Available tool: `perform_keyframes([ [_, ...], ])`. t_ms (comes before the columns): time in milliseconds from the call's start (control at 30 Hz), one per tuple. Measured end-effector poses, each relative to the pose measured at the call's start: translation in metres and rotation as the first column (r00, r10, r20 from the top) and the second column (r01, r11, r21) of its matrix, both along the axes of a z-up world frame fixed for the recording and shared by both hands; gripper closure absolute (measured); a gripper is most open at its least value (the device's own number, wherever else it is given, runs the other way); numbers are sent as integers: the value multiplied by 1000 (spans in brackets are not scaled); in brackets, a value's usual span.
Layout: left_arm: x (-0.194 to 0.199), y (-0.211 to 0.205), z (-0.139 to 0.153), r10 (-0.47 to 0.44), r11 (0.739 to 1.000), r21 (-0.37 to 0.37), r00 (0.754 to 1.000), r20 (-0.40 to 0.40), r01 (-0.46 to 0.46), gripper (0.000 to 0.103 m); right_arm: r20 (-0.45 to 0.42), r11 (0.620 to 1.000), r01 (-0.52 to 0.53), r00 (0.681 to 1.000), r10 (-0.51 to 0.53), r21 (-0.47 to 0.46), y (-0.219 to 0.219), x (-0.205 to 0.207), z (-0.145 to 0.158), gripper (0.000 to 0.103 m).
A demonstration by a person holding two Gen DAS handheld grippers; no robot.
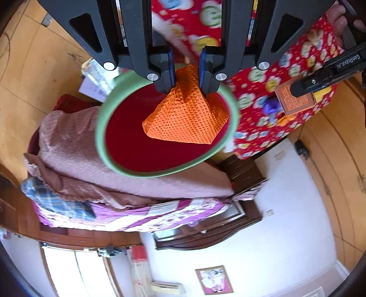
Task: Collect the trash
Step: 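Drop the orange net and brown box into the red bucket with both tools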
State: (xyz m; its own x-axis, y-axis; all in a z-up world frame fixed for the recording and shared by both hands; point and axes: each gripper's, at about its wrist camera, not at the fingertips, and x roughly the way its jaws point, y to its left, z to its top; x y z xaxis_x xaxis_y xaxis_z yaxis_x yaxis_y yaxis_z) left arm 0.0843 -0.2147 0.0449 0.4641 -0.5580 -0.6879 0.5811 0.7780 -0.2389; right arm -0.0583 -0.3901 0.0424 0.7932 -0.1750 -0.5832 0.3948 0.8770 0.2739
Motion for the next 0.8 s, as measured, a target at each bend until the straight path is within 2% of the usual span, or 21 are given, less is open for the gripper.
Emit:
perform_keyframes([
  [167,7,-33,-4,-47,999,17,999,8,47,57,-9,999,50,999,-50,15,-26,0,-9,85],
  [433,12,-77,-13,-126,992,33,992,13,125,57,-21,996,76,997,-75,40,-48,4,-21,81],
  [633,17,-88,-12,-150,988,26,988,19,150,53,-7,996,78,997,-78,53,-54,4,-24,72],
  [733,19,-87,-11,-140,990,12,990,19,140,47,-2,995,77,997,-77,59,-54,4,-24,60],
  [800,19,-86,-10,-133,991,0,991,19,133,45,3,995,81,997,-81,63,-55,3,-24,58],
])
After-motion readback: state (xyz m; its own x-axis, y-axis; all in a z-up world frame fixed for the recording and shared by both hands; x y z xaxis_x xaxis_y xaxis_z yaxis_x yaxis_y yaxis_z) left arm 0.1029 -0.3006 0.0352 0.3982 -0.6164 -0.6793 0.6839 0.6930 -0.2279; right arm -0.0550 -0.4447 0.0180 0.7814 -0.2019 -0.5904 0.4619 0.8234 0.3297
